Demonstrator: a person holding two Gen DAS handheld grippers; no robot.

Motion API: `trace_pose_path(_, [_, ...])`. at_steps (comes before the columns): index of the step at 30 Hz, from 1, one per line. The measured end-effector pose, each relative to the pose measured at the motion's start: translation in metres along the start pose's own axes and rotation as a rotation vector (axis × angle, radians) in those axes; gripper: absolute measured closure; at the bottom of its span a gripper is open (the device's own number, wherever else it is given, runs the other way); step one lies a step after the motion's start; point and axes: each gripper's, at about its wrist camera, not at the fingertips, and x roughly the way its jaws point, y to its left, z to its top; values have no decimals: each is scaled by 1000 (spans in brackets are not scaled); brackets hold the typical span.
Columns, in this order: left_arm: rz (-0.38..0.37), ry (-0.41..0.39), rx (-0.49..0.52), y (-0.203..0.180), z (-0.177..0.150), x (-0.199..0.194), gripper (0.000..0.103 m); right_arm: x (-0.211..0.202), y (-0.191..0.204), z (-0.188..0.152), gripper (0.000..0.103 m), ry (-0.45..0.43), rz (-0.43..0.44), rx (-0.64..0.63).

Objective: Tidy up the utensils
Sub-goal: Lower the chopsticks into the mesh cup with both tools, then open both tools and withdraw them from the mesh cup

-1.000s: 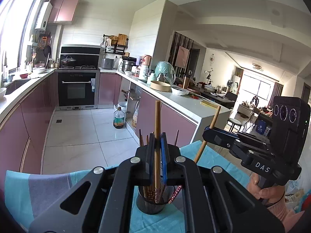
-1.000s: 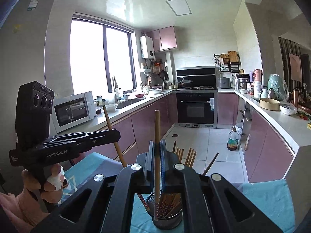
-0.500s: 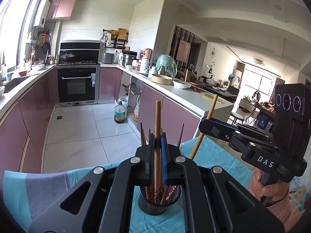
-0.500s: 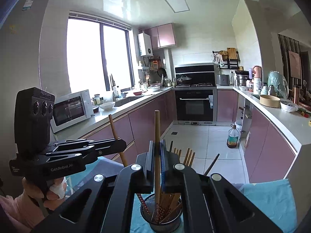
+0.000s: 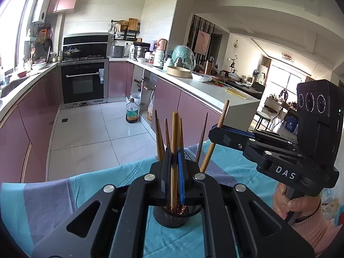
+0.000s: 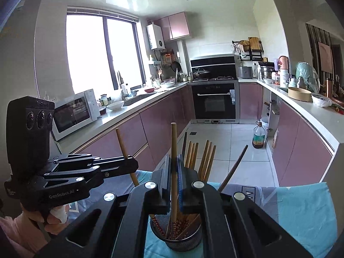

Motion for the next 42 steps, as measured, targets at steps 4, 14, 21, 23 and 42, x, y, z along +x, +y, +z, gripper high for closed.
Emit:
trace_pose_path(4, [-3,20,2,4,-2,6,96,7,-2,-3,99,14,3,15])
trace_pose_path(14, [6,48,-6,11,0,24,96,23,-10,-8,99,58,2,40])
trace_pose_path(21, [26,55,0,10,5,41,96,30,-12,-11,98,74,-7,43])
trace_pose_path(23, [31,61,1,11,5,45,96,31,-13,-12,98,76,-7,49])
trace_pose_path(42, [76,104,-6,24,6,87,95,42,-17,-11,98,97,-20,59])
